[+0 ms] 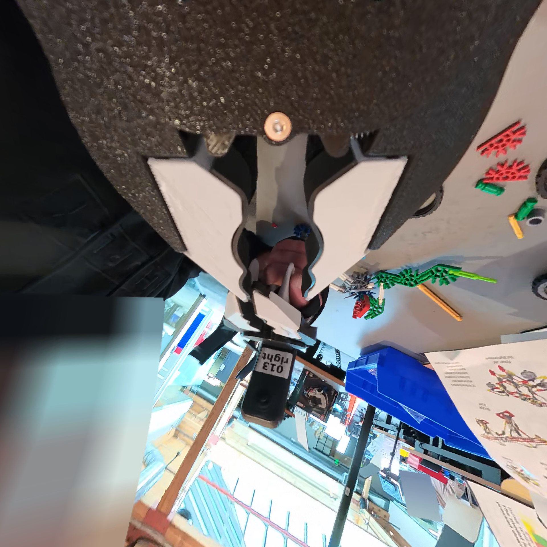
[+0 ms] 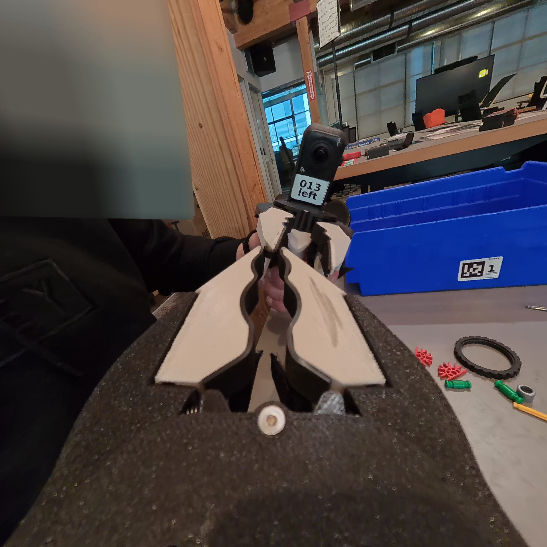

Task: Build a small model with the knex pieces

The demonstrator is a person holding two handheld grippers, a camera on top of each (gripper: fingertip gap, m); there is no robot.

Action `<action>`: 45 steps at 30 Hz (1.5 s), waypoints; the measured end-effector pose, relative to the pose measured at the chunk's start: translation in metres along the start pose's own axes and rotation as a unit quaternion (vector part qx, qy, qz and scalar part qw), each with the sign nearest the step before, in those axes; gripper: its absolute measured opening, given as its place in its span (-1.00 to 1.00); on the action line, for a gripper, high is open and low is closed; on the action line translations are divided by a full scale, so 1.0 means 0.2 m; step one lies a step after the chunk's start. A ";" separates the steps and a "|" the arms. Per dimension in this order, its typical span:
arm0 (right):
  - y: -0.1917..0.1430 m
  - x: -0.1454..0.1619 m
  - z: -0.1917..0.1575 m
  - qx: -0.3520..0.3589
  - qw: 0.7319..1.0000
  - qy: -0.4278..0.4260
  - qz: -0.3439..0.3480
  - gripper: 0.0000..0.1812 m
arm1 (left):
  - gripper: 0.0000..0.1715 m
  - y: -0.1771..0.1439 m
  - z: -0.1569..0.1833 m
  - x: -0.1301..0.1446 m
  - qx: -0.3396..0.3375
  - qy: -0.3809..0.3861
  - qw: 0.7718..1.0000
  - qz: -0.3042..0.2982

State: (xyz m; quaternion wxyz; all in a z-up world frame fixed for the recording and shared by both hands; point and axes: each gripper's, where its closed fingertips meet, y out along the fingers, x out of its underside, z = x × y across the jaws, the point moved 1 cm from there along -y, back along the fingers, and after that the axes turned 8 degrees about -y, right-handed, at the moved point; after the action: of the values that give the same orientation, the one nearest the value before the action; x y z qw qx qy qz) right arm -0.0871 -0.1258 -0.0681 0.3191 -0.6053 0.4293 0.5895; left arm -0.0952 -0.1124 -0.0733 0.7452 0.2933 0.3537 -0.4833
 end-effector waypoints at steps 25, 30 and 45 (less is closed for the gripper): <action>-0.04 -0.04 0.04 0.038 0.999 0.001 0.003 -0.93 | -0.77 0.06 0.01 -0.02 0.022 -0.040 0.999 0.021; -0.08 -0.04 0.00 0.043 0.998 -0.027 -0.037 -0.92 | -0.66 0.09 0.01 -0.01 0.013 0.007 1.000 -0.027; -0.14 -0.06 0.11 0.107 0.983 -0.116 -0.099 -0.93 | -0.71 0.16 -0.07 -0.10 0.014 0.164 0.972 -0.169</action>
State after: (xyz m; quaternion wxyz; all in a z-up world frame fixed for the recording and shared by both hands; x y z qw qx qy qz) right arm -0.0717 -0.0926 -0.0609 0.4862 -0.5346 0.3883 0.5718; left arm -0.0749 -0.0808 -0.0624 0.5803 0.3146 0.5088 -0.5527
